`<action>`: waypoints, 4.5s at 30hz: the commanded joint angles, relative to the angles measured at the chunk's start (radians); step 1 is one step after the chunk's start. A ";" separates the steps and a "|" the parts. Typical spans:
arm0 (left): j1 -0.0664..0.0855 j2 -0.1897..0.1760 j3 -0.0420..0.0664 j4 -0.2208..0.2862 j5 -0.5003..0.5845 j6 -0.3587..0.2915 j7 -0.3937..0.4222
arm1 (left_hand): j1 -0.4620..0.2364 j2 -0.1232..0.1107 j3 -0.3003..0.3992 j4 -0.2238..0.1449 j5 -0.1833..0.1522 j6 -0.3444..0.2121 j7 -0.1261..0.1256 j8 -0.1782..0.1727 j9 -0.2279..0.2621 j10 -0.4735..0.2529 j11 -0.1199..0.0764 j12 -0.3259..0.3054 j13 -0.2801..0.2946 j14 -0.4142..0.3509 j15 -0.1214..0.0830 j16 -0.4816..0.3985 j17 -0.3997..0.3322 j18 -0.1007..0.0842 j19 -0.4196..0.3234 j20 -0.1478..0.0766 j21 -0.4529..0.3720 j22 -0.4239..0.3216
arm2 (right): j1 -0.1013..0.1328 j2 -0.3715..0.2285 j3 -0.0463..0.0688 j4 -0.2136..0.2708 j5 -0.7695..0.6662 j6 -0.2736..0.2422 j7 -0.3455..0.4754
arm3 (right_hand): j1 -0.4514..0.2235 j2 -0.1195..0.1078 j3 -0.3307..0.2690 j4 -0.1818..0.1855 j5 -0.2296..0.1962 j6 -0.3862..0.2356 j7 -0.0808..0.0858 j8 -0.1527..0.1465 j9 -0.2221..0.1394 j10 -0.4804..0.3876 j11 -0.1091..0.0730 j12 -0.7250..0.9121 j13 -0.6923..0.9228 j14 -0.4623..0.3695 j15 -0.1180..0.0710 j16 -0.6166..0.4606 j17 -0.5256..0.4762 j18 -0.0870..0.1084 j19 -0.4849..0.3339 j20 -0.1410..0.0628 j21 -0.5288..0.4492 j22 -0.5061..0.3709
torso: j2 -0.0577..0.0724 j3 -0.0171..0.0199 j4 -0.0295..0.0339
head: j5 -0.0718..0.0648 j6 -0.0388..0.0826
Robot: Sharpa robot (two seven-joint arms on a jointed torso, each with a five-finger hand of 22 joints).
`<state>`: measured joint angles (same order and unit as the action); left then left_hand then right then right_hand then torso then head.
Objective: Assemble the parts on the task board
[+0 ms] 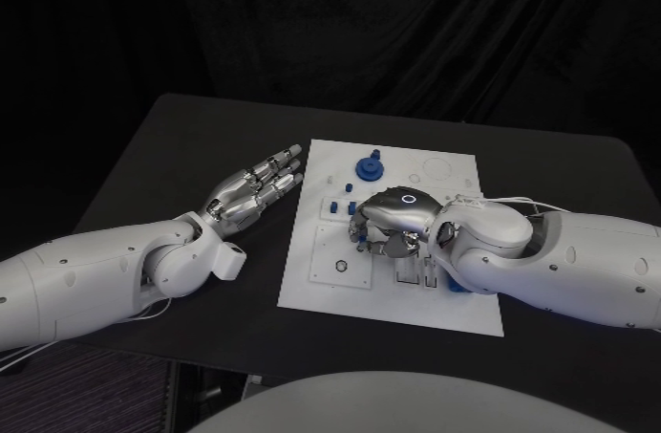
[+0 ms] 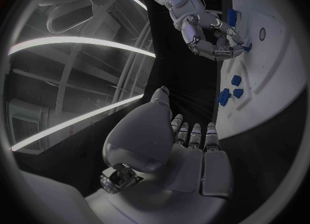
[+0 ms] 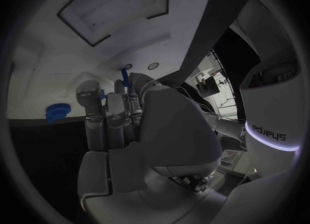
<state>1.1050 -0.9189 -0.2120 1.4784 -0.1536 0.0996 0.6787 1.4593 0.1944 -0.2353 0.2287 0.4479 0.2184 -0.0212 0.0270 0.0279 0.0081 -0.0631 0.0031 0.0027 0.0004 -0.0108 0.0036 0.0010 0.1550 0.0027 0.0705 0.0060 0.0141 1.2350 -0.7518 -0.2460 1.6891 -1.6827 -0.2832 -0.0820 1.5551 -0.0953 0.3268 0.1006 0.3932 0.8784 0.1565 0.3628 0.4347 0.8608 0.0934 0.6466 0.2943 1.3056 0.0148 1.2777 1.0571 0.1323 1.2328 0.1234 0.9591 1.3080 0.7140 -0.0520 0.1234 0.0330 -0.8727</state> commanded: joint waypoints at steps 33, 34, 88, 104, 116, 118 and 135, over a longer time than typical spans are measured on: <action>-0.007 0.005 0.001 -0.005 0.001 0.024 0.005 | 0.003 0.013 0.003 -0.006 0.010 -0.001 -0.004 0.002 0.001 -0.004 0.001 -0.002 -0.002 0.000 -0.001 -0.004 -0.001 0.007 0.000 0.009 -0.003 0.000 | -0.027 -0.005 -0.001 0.008 -0.008 0.028 -0.012 | 0.002 -0.004 -0.002 -0.002 -0.014 -0.011 0.001 -0.006 -0.003 0.004 0.000 -0.001 0.000 -0.009 0.005 -0.006 -0.012 -0.004 -0.014 0.000 -0.013 0.093 | -0.001 -0.0005 -0.0015 | -0.001 0.000; -0.007 0.005 0.001 -0.005 0.001 0.024 0.005 | 0.003 0.014 0.004 -0.007 0.012 -0.001 -0.004 0.002 0.001 -0.005 0.000 -0.002 -0.002 0.000 -0.001 -0.004 -0.001 0.007 0.000 0.009 -0.003 0.000 | -0.027 -0.006 -0.001 0.008 -0.008 0.029 -0.013 | 0.002 -0.004 -0.002 -0.002 -0.014 -0.011 0.001 -0.006 -0.003 0.004 0.000 -0.001 0.000 -0.009 0.005 -0.006 -0.012 -0.004 -0.014 0.000 -0.013 0.093 | -0.001 -0.0006 -0.0015 | 0.000 0.000; -0.010 0.012 0.001 -0.013 0.001 0.037 -0.018 | 0.005 0.025 0.010 -0.009 0.024 0.006 -0.004 0.003 0.002 -0.007 -0.001 -0.003 -0.002 0.000 0.001 -0.004 -0.001 0.007 0.000 0.011 -0.003 -0.001 | -0.028 -0.016 -0.001 0.006 0.005 -0.049 0.014 | -0.021 0.036 0.024 0.022 -0.024 0.006 -0.005 0.013 -0.012 0.009 -0.004 -0.008 0.003 0.002 0.005 0.013 0.005 -0.005 -0.007 0.005 0.014 0.097 | -0.002 -0.0008 -0.0001 | 0.010 0.000; -0.012 0.014 0.001 -0.016 0.001 0.044 -0.034 | 0.001 0.030 0.012 -0.005 0.022 0.003 -0.007 0.002 0.002 -0.007 -0.003 -0.003 -0.002 0.000 0.003 -0.004 -0.001 0.006 0.000 0.012 -0.002 0.000 | -0.028 -0.011 -0.001 -0.004 0.029 -0.009 0.004 | -0.035 0.030 0.018 0.028 -0.029 -0.004 -0.006 0.012 -0.014 0.013 -0.004 -0.027 -0.007 -0.004 0.005 0.006 -0.007 -0.003 -0.016 0.003 -0.005 0.092 | -0.003 -0.0004 -0.0006 | 0.015 0.000; -0.013 0.016 0.001 -0.018 0.001 0.049 -0.041 | 0.002 0.032 0.013 -0.005 0.023 0.005 -0.007 0.003 0.002 -0.007 -0.003 -0.003 -0.002 0.000 0.004 -0.004 -0.001 0.006 0.000 0.013 -0.002 0.000 | -0.028 -0.008 -0.001 -0.007 0.031 -0.002 0.001 | -0.028 0.013 0.017 0.018 -0.053 -0.022 0.001 -0.003 -0.025 0.004 0.003 -0.039 -0.010 -0.013 0.010 0.001 -0.016 -0.001 -0.026 0.005 -0.018 0.089 | -0.002 -0.0018 0.0004 | 0.016 0.000; -0.014 0.017 0.001 -0.019 0.001 0.050 -0.042 | 0.002 0.032 0.013 -0.005 0.023 0.005 -0.007 0.003 0.002 -0.007 -0.003 -0.003 -0.002 0.000 0.004 -0.004 -0.001 0.006 0.000 0.013 -0.002 0.000 | -0.028 -0.008 -0.001 -0.006 0.031 -0.001 0.000 | -0.028 0.012 0.016 0.018 -0.054 -0.023 0.002 -0.004 -0.025 0.004 0.003 -0.040 -0.010 -0.014 0.010 0.000 -0.016 -0.001 -0.027 0.006 -0.019 0.089 | -0.002 -0.0019 0.0006 | 0.017 0.000; -0.017 0.018 0.001 -0.020 0.001 0.054 -0.046 | 0.002 0.032 0.013 -0.005 0.024 0.007 -0.006 0.003 0.002 -0.008 -0.003 -0.003 -0.003 0.000 0.004 -0.004 -0.001 0.006 0.000 0.013 -0.002 0.000 | -0.028 -0.005 -0.001 -0.008 0.031 0.024 -0.010 | -0.028 0.003 0.016 0.017 -0.062 -0.038 0.007 -0.017 -0.035 -0.016 0.011 -0.046 -0.010 -0.035 0.017 -0.014 -0.039 0.005 -0.051 0.010 -0.055 0.080 | -0.001 -0.0018 0.0004 | 0.018 0.000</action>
<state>1.0904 -0.9030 -0.2120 1.4564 -0.1540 0.1392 0.6253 1.4622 0.2157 -0.2298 0.2233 0.4671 0.2219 -0.0249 0.0270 0.0288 0.0079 -0.0634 0.0031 0.0012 0.0003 -0.0107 0.0036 0.0016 0.1548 0.0044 0.0791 0.0060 0.0140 1.2092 -0.7575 -0.2474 1.6819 -1.6507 -0.2806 -0.0771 1.5241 -0.0827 0.3406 0.1226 0.3350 0.8451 0.1637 0.3481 0.4009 0.8501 0.1038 0.6039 0.2841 1.2751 0.0309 1.2660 1.0210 0.1323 1.1863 0.1342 0.9093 1.3073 0.7134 -0.0537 0.1242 0.0505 -0.8727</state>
